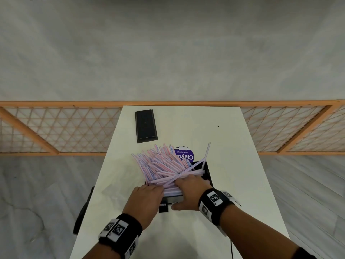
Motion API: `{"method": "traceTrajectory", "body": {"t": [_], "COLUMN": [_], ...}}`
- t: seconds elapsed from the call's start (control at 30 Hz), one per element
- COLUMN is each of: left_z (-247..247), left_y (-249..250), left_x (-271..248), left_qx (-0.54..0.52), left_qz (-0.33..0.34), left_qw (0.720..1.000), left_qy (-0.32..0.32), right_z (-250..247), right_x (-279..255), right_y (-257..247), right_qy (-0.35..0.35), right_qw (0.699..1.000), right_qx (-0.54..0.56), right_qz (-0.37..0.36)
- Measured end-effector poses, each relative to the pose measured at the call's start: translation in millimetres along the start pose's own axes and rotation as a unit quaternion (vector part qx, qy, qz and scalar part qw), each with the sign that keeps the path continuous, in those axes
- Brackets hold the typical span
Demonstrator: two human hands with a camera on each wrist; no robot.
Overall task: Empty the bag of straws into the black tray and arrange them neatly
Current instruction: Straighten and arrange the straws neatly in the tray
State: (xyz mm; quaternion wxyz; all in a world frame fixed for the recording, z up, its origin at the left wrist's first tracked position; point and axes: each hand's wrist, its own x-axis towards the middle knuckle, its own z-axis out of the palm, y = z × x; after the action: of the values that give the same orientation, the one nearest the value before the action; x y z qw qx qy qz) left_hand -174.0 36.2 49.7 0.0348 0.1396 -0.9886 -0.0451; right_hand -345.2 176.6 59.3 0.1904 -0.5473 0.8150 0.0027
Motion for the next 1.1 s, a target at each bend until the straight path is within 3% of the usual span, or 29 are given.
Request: {"method": "traceTrajectory", "body": {"t": [0.17,0.4,0.67,0.83,0.93,1.03,1.1], "left_z": [2,-3,-13,-10,-5,-2,-2], "left_y": [-3,0,18,28,27,25,25], "left_x": [-1,3,12,17,15,14,14], "left_qx": [-0.008,-0.017,-0.062,-0.106,-0.102,-0.106,-0.111], "left_qz": [0.012,0.000,0.023,0.059,0.050,0.035,0.030], "left_qw": [1.000,1.000,0.998,0.990,0.988,0.986,0.986], "left_qy": [0.004,0.025,-0.012,-0.077,-0.106,-0.123,-0.125], "right_z": [-4,15,17,2,-8,-22,-34], "right_x": [-10,-39,-39,-46,-48,-42,-33], "right_y": [4,8,5,4,13,35,50], "right_qy": [0.034,0.166,0.100,0.096,0.191,0.303,0.318], "right_qw": [0.999,0.986,0.993,0.975,0.958,0.895,0.859], "right_qx": [0.025,0.022,0.064,0.194,0.212,0.280,0.323], "right_qz": [-0.022,-0.027,-0.026,-0.057,0.024,0.169,0.239]}}
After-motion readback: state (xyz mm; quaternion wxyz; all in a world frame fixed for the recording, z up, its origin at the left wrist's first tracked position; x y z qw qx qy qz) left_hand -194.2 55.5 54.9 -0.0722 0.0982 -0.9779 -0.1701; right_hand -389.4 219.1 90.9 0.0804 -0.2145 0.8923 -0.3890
